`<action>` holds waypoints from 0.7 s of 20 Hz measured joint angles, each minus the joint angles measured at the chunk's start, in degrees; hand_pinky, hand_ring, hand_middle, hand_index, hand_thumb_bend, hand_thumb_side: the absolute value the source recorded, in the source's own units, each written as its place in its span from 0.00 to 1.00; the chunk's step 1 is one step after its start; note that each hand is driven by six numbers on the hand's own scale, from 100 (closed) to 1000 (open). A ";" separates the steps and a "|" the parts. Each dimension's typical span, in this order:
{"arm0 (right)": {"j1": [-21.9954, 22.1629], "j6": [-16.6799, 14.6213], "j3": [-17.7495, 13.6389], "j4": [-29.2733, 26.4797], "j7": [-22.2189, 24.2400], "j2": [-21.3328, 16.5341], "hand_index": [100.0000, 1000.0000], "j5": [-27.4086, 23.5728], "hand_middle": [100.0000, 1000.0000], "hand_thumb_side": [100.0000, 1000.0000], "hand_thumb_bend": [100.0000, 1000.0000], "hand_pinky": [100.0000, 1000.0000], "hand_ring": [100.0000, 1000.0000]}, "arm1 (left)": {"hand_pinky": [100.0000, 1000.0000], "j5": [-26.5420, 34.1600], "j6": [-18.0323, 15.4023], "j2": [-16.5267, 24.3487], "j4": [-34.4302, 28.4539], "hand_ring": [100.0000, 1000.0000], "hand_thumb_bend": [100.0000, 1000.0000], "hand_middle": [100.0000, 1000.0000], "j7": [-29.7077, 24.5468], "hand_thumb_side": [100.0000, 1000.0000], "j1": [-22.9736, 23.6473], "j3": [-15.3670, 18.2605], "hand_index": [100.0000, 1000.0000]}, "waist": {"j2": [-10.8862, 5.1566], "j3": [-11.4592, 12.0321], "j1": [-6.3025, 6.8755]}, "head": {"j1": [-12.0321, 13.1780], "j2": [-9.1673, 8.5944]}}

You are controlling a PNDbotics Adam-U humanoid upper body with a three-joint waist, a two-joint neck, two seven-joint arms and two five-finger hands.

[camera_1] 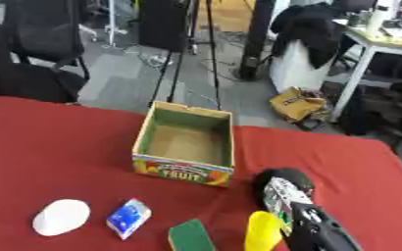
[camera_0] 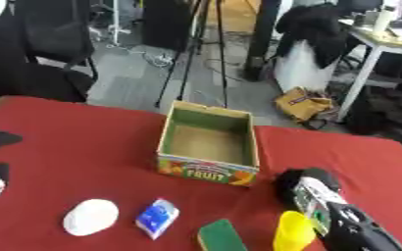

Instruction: Pick up objects on the table and place them in the box.

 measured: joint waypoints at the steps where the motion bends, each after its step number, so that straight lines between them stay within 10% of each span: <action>1: 0.00 -0.01 -0.13 0.13 -0.28 -0.06 0.28 0.20 0.16 0.28 0.00 0.24 0.31 | 0.93 0.00 0.00 0.00 0.00 0.97 0.00 0.91 -0.01 0.88 0.00 0.00 1.00 | 0.00 0.00 0.00 | -0.05 0.00; 14: -0.17 0.11 0.76 -0.64 -0.78 -0.63 0.26 -0.04 0.12 0.27 0.00 0.22 0.29 | 0.93 0.03 -0.07 0.00 0.00 0.97 0.00 0.91 -0.54 0.87 -0.08 0.00 1.00 | -0.03 -0.47 0.01 | -0.09 0.00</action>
